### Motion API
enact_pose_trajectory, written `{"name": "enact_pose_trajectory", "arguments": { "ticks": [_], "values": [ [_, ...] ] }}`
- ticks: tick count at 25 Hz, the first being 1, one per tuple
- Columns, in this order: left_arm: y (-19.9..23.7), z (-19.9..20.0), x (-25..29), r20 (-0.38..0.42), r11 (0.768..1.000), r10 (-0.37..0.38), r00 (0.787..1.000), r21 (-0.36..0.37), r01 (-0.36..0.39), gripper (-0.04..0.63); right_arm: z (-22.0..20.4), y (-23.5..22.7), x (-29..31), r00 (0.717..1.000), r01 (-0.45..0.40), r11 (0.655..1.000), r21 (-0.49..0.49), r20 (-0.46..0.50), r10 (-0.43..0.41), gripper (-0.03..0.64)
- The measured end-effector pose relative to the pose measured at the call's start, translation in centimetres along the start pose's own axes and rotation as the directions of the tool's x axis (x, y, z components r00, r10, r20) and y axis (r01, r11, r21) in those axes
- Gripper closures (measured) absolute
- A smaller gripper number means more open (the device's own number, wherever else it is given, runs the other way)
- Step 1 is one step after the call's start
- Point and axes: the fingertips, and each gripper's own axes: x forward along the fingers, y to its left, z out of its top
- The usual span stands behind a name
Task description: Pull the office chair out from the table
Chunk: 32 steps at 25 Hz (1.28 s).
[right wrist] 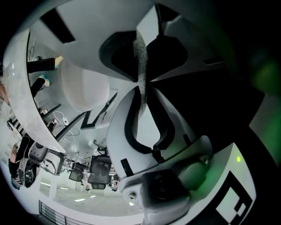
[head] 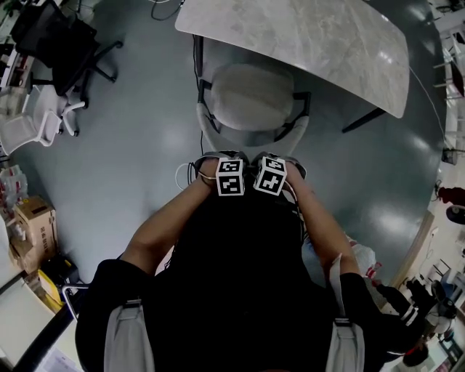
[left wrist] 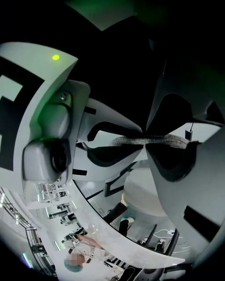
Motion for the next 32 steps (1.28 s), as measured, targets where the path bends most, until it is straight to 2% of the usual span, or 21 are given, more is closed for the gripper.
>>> {"name": "enact_pose_trajectory", "arguments": {
  "ticks": [10,15,19,23,28,32],
  "values": [
    [-2.0,-1.1,-1.3,0.032,0.999,-0.005,0.999,0.043,0.004,0.554,1.1,1.8,0.9,0.998,0.056,0.994,0.089,0.005,-0.057,0.543],
    [-2.2,-0.9,-1.0,-0.005,0.994,-0.011,1.0,0.113,0.012,0.552,0.9,1.9,0.7,0.998,0.062,0.993,0.102,0.002,-0.063,0.543],
    [-2.5,-0.9,-0.1,-0.064,0.983,0.031,0.997,0.181,-0.019,0.537,0.7,2.0,0.7,0.998,0.06,0.994,0.094,0.007,-0.061,0.543],
    [-2.3,-1.0,0.0,-0.051,0.992,0.035,0.998,0.126,-0.028,0.532,0.7,2.0,0.7,0.998,0.067,0.993,0.098,0.003,-0.068,0.543],
    [-2.2,-1.1,0.7,-0.052,0.991,0.081,0.995,0.114,-0.075,0.523,0.6,2.0,0.7,0.997,0.072,0.994,0.079,0.003,-0.072,0.543],
    [-2.3,-1.2,0.7,-0.03,0.994,0.05,0.998,0.103,-0.047,0.525,0.6,2.0,0.9,0.999,0.053,0.995,0.085,-0.012,-0.052,0.543]
  ]
}}
